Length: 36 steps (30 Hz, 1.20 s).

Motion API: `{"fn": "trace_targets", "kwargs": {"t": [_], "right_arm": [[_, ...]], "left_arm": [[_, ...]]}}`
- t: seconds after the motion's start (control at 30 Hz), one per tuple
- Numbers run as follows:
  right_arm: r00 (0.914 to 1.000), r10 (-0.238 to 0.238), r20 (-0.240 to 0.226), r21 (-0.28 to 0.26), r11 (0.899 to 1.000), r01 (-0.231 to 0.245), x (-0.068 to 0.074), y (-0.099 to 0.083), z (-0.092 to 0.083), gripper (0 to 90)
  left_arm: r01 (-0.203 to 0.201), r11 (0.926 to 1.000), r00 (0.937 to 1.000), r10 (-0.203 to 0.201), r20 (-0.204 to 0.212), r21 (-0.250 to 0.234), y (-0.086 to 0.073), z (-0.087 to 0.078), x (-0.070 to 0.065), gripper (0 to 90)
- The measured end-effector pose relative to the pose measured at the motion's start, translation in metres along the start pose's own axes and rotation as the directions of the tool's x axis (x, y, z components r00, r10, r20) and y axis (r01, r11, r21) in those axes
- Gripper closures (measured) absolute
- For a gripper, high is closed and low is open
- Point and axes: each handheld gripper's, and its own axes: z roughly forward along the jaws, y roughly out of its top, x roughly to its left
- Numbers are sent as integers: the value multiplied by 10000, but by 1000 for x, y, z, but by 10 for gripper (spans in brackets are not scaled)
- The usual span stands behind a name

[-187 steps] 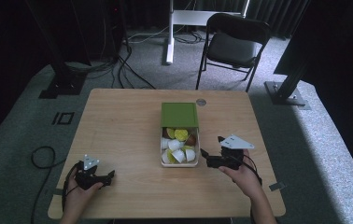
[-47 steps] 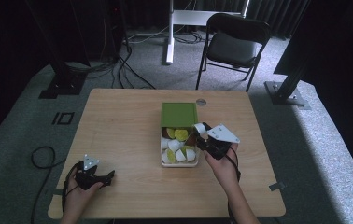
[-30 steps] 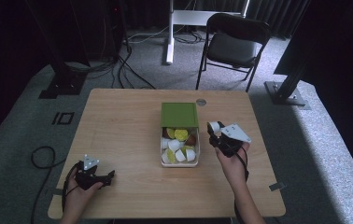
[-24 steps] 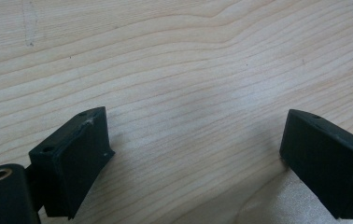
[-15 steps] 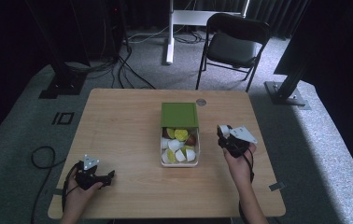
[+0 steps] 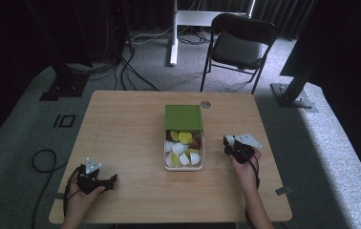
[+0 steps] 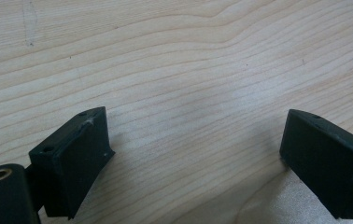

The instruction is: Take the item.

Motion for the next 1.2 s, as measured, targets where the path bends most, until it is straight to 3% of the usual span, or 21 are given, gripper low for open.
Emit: {"fn": "trace_targets", "kwargs": {"t": [0.57,0.83,1.03,1.2], "right_arm": [[9995,304,-101,993,9946,-293,-7,-22,18,555],[9993,367,-19,1320,9906,-361,-10,-22,20,515],[9995,278,121,1194,9924,-291,-15,-22,16,456],[9995,292,-134,785,9965,-280,-21,-20,7,353]], "left_arm": [[0,10000,10000,0,-1,-3,0,0,0,95],[1,10000,10000,-1,0,-1,0,0,0,95],[3,10000,10000,-3,-1,0,0,0,0,95],[1,10000,10000,-1,0,-6,0,0,0,95]]}}
